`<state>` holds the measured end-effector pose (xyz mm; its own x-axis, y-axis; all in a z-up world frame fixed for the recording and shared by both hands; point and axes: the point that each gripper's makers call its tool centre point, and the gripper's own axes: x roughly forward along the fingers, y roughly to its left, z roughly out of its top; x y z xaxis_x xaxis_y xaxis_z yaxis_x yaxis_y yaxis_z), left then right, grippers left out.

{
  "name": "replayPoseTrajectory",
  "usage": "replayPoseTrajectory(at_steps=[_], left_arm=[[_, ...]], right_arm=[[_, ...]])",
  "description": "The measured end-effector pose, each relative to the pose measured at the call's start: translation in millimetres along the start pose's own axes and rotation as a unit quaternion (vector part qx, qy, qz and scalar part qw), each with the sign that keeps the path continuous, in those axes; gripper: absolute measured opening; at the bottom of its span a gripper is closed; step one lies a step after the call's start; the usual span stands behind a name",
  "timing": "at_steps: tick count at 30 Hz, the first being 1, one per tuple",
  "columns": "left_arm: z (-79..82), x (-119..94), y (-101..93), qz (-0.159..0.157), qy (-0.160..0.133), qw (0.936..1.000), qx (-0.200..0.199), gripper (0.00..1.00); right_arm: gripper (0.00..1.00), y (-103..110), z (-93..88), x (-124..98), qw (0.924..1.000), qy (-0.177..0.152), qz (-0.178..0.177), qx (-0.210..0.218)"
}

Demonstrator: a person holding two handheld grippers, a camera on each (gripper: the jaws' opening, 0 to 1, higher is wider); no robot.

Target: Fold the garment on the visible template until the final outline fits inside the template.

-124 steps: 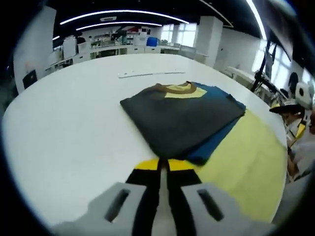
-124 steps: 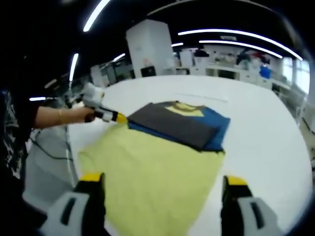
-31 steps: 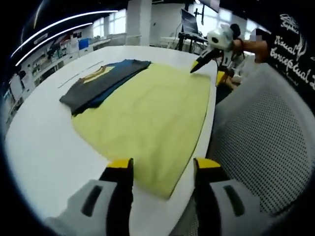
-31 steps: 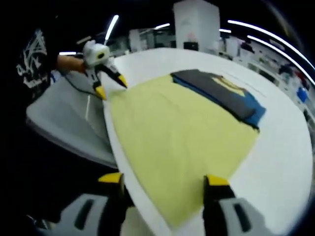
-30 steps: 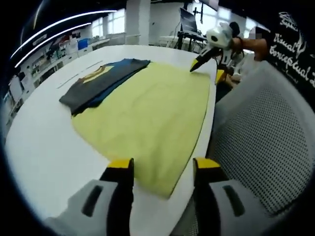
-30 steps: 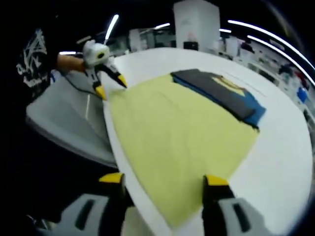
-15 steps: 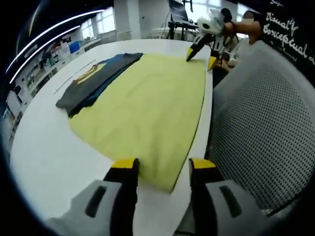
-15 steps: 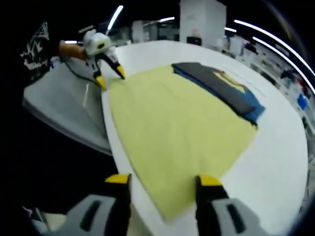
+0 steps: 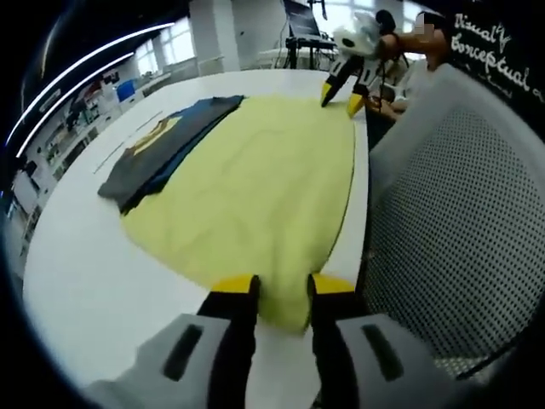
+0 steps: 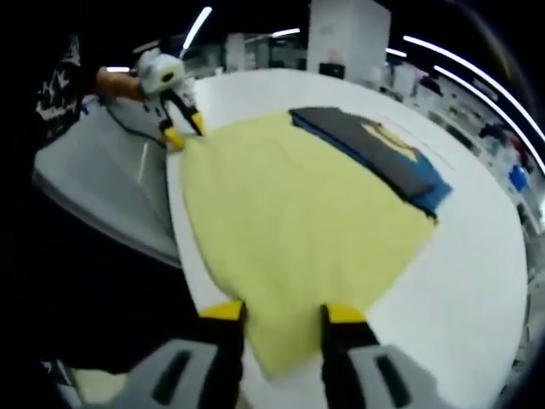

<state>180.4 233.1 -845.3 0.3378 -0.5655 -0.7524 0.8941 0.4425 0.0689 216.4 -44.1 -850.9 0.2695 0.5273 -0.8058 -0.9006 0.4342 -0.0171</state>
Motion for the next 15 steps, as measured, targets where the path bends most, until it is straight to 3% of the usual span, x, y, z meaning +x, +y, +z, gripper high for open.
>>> replayPoseTrajectory(at_steps=[7, 15], left_arm=[[-0.3, 1.5, 12.3, 0.029, 0.003, 0.9996, -0.002, 0.03], [3.4, -2.8, 13.1, 0.034, -0.002, 0.9992, -0.019, 0.00]], right_arm=[[0.06, -4.3, 1.8, 1.2, 1.0000, -0.002, 0.003, 0.006], [0.00, -2.7, -1.0, -1.3, 0.9991, -0.006, 0.021, 0.035]])
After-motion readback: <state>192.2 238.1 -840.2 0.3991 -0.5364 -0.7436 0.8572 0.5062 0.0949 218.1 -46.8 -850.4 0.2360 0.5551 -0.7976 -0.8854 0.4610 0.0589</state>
